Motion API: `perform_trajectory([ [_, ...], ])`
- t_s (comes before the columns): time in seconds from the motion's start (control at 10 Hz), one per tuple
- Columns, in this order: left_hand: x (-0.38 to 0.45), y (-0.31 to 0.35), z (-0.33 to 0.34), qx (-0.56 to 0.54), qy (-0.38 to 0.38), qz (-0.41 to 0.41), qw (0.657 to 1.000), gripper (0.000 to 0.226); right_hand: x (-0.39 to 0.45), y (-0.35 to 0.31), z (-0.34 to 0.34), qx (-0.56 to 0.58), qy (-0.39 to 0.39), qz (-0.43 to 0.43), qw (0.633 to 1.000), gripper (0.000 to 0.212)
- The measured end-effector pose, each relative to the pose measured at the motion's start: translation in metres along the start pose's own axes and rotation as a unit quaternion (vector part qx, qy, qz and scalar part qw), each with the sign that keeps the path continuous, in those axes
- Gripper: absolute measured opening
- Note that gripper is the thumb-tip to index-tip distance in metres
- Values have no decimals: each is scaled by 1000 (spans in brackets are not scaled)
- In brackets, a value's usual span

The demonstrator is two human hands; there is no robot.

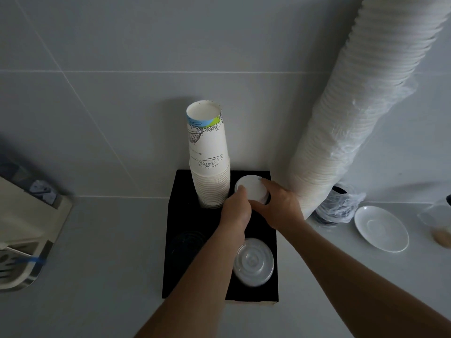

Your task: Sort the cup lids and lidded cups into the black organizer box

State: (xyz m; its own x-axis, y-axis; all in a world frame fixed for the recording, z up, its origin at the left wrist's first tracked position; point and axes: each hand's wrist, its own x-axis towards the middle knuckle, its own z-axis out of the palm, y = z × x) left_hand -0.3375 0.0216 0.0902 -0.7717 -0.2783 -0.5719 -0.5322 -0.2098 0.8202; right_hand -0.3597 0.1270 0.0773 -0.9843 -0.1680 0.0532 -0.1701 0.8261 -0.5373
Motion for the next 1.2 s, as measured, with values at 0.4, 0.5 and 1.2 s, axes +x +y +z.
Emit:
perform_trajectory([
  [0.4,0,-8,-6,-107,-24,-41,993,36,8,4,-2,9,-52,-8,999,72],
  [0.5,-4,-4,-6,-130,-30,-40,990,39,7,3,-3,7,-67,1,998,72],
  [1.2,-82,9,-67,-205,-112,7,972,36,-43,-16,-61,383,-45,150,910,25],
])
